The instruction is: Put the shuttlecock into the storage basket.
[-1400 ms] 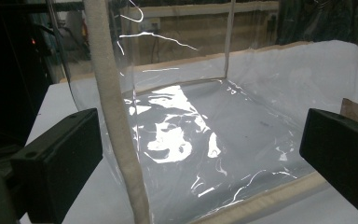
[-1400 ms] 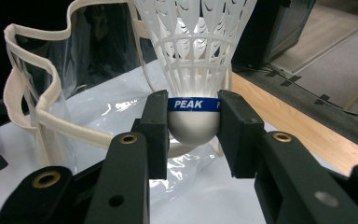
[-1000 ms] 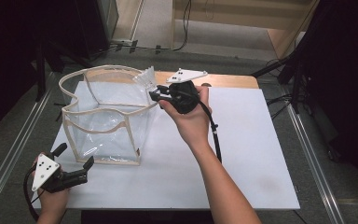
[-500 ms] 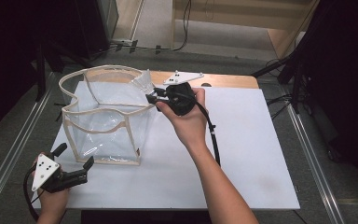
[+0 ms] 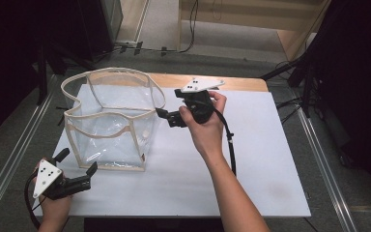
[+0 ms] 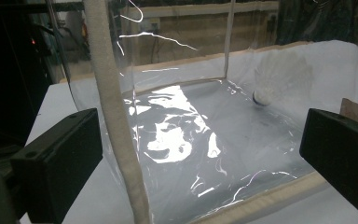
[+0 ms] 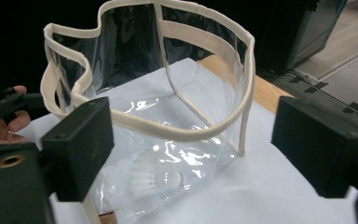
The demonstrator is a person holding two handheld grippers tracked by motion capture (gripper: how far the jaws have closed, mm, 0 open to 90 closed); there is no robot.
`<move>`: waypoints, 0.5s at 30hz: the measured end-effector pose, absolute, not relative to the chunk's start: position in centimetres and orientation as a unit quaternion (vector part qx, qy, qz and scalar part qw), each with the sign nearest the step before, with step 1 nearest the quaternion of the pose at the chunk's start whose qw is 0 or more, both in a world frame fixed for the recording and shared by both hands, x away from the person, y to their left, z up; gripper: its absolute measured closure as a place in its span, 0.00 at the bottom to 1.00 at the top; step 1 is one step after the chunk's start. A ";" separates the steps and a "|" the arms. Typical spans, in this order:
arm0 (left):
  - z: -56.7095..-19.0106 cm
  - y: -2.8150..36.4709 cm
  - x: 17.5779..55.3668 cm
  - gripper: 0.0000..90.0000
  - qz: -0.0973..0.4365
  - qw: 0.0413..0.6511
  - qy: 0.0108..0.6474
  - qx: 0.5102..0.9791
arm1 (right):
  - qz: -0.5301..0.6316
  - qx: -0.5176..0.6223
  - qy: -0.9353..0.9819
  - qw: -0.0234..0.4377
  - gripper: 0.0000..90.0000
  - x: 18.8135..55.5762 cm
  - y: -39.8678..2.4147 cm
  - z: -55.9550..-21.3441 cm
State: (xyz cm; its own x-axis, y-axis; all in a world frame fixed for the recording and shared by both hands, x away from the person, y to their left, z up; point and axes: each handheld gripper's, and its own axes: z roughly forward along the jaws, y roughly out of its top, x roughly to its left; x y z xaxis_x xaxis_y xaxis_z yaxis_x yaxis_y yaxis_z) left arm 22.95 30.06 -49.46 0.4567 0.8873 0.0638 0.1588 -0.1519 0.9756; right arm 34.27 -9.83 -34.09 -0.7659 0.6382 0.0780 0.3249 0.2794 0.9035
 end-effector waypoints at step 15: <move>-49.5 30.1 22.9 0.00 0.349 0.523 0.388 0.674 | 0.503 0.294 0.793 0.178 0.00 33.0 -12.1 -35.5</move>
